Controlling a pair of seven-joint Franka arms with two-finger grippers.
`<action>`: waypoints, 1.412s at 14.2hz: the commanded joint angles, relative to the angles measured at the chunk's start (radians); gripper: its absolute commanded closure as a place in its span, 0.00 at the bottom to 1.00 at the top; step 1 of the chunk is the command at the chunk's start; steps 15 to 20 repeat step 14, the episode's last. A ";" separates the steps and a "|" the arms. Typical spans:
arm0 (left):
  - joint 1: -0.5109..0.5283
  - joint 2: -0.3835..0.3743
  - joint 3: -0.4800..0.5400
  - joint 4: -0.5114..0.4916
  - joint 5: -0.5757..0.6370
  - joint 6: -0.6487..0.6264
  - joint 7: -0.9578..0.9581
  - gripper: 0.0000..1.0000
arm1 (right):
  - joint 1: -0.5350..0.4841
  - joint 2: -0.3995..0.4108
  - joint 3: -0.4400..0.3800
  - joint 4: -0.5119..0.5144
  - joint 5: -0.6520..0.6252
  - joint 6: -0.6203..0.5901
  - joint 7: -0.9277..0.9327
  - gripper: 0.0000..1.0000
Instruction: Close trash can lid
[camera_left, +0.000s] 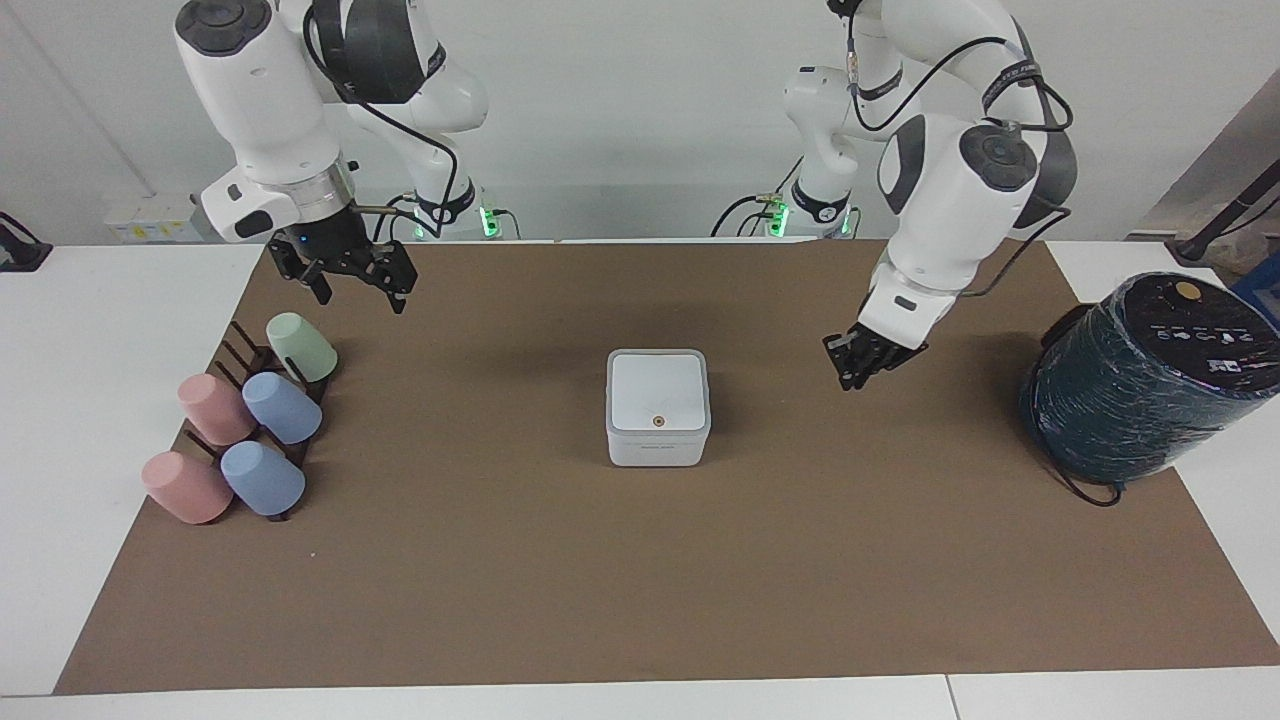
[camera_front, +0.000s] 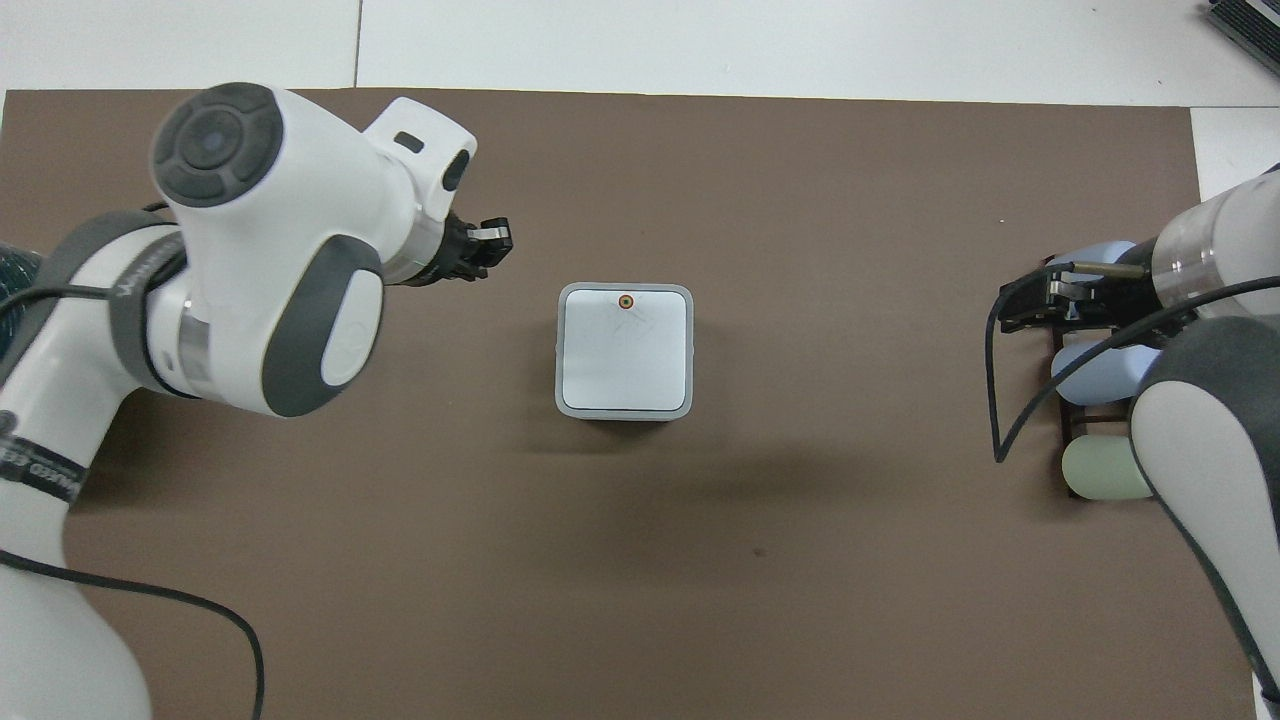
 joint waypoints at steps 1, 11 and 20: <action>0.031 -0.074 -0.012 -0.015 0.053 -0.089 0.030 0.58 | -0.015 -0.003 0.007 0.002 0.002 -0.002 -0.029 0.00; 0.060 -0.111 -0.008 -0.015 0.130 -0.139 0.142 0.00 | -0.015 -0.003 0.007 0.002 0.002 -0.002 -0.029 0.00; 0.055 -0.111 -0.011 -0.017 0.128 -0.129 0.145 0.00 | -0.015 -0.003 0.007 0.002 0.002 -0.002 -0.029 0.00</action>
